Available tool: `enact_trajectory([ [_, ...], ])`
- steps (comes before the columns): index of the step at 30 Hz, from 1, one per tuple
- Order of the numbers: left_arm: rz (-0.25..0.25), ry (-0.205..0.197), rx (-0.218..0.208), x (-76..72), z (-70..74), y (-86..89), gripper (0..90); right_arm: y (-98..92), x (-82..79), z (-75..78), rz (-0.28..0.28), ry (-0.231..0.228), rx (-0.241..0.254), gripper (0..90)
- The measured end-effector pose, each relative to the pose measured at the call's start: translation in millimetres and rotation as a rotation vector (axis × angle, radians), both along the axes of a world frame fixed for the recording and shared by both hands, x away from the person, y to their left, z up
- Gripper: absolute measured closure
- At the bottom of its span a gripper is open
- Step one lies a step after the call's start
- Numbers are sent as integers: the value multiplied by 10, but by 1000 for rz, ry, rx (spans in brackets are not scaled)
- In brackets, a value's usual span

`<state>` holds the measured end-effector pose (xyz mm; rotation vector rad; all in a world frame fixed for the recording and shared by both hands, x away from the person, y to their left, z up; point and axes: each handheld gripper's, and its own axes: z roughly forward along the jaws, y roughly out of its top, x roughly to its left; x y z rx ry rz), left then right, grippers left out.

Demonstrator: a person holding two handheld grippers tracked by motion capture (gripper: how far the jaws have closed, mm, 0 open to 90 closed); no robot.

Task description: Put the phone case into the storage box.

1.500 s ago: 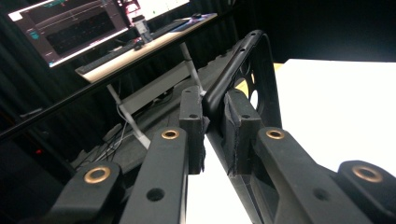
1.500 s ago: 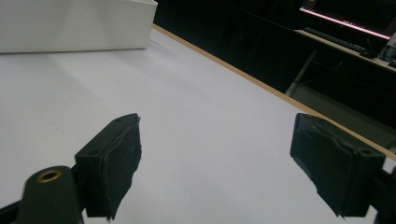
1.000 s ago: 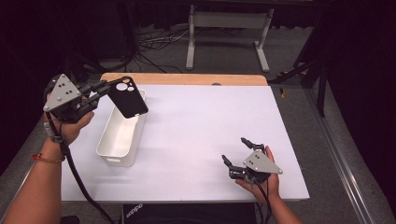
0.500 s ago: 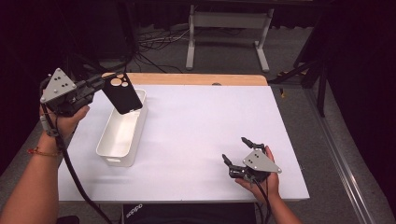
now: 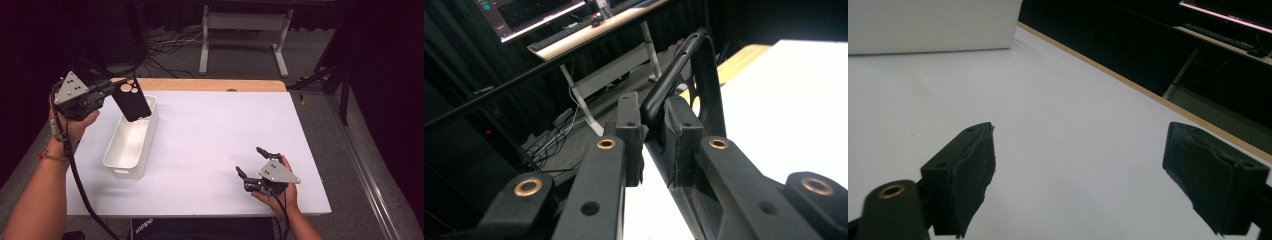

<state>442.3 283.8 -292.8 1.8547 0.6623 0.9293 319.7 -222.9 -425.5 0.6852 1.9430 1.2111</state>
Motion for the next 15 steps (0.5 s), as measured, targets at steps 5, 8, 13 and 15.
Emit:
enact_trajectory([
  [5,12,15,34,126,-71,-29,799,-15,35,2,-3,22,16,149],
  [8,12,23,41,178,-101,-35,799,-25,48,12,-1,36,39,149],
  [13,25,46,36,299,-183,-17,799,-18,65,8,-11,42,36,148],
  [15,36,50,24,373,-227,-7,799,-8,70,1,-8,50,31,149],
])
